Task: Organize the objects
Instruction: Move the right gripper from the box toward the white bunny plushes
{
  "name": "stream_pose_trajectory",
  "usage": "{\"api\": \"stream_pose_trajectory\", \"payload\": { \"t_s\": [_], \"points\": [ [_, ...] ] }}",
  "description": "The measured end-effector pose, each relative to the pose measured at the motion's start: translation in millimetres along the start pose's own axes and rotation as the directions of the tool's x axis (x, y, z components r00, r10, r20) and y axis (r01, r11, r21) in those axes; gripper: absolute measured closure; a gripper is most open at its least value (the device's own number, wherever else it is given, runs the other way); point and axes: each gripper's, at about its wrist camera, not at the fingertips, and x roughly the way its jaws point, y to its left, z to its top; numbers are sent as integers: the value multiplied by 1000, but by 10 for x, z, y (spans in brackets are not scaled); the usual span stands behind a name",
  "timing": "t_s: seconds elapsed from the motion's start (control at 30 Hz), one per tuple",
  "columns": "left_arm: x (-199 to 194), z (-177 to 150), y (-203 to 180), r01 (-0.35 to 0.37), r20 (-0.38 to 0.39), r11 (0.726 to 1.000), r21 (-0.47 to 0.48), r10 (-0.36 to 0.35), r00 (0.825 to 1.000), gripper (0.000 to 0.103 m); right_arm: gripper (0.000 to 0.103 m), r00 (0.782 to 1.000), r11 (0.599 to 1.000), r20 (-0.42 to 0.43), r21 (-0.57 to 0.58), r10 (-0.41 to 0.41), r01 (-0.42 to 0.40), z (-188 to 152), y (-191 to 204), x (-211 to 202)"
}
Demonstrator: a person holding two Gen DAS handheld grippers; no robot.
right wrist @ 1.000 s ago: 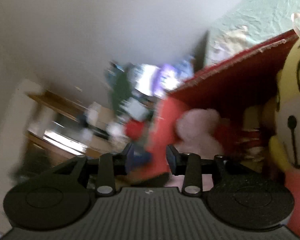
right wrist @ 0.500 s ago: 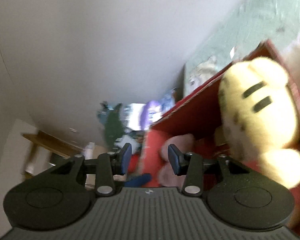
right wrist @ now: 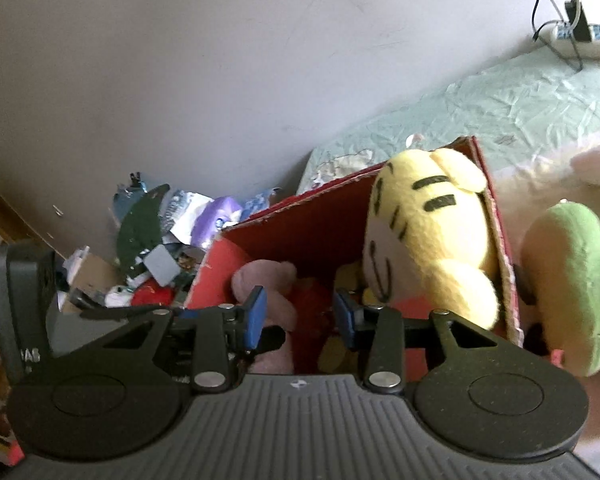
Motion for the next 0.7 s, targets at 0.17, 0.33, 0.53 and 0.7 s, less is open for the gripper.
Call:
{"api": "stream_pose_trajectory", "payload": {
  "t_s": [0.17, 0.33, 0.53, 0.7],
  "points": [
    [125, 50, -89, -34, -40, 999, 12, 34, 999, 41, 62, 999, 998, 20, -32, -45, 46, -58, 47, -26],
    [265, 37, -95, -80, -86, 997, 13, 81, 993, 41, 62, 997, 996, 27, -30, -79, 80, -90, -15, -47],
    [268, 16, -61, -100, -82, 995, 13, 101, 992, 40, 62, 996, 996, 19, -36, -84, 85, -100, -40, -16],
    [247, -36, -57, -118, -71, 993, 26, 120, 990, 40, 62, 998, 996, 7, -48, -69, 69, -92, -38, -27]
  ]
}}
